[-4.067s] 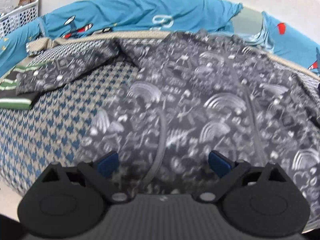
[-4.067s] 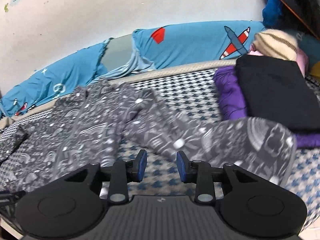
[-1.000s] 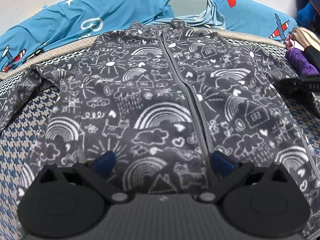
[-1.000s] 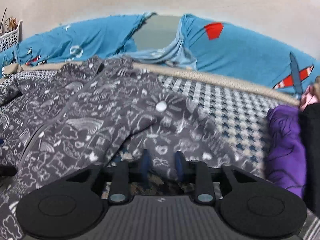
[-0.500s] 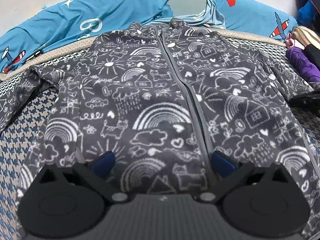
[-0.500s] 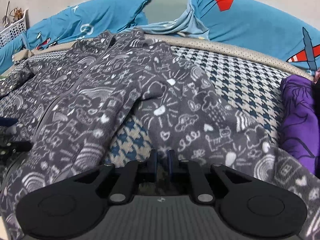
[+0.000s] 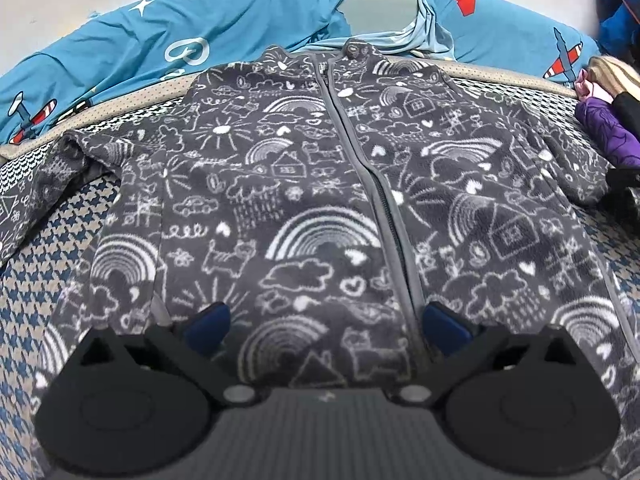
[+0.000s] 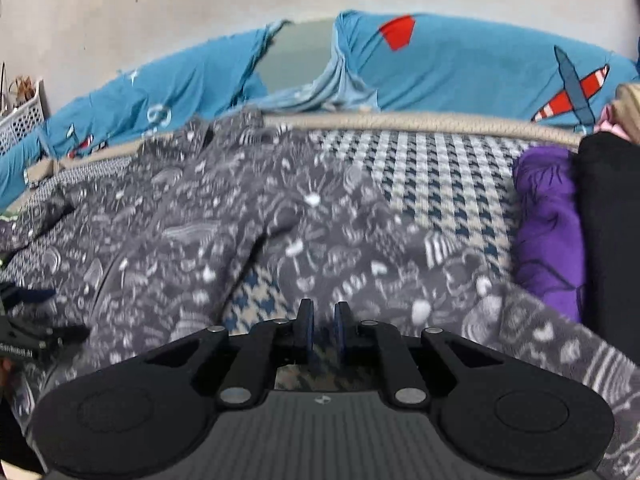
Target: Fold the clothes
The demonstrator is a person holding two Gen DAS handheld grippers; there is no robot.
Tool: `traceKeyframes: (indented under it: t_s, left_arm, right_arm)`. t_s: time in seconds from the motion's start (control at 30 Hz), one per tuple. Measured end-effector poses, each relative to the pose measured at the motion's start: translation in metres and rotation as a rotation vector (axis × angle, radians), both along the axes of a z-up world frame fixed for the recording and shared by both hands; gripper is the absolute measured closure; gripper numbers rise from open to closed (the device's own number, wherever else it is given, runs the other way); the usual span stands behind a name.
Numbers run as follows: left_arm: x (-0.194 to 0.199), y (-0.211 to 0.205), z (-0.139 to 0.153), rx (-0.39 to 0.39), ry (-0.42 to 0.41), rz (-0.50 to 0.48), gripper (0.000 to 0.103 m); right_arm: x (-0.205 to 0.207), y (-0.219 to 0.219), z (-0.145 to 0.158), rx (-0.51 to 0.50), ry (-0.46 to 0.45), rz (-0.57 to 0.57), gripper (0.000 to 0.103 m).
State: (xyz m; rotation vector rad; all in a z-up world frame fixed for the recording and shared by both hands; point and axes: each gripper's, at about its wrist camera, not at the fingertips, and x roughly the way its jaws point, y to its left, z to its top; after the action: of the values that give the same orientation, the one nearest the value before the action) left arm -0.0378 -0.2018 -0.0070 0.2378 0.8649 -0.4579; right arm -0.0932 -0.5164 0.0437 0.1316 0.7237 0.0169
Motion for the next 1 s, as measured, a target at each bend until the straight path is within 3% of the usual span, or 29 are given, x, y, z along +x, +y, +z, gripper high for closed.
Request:
traceKeyframes:
  t_s: [0.23, 0.37, 0.57, 0.83, 1.0]
  left_arm:
    - [0.002, 0.0, 0.001, -0.009, 0.004, 0.006, 0.0]
    - [0.003, -0.002, 0.001, -0.01, 0.008, 0.004, 0.0]
    - [0.004, -0.001, 0.0, -0.015, 0.014, -0.002, 0.0]
    - [0.004, 0.001, 0.0, -0.019, 0.018, -0.008, 0.0]
    - [0.005, 0.001, 0.0, -0.021, 0.02, -0.009, 0.0]
  right_arm:
    - [0.028, 0.004, 0.004, 0.04, -0.07, -0.078, 0.092]
    - [0.048, 0.004, 0.0, 0.104, -0.084, -0.114, 0.092]
    - [0.074, 0.011, -0.003, 0.113, -0.093, -0.137, 0.092]
    - [0.098, 0.014, -0.019, 0.16, -0.034, -0.162, 0.091]
    - [0.097, 0.028, -0.025, 0.153, 0.033, -0.056, 0.088]
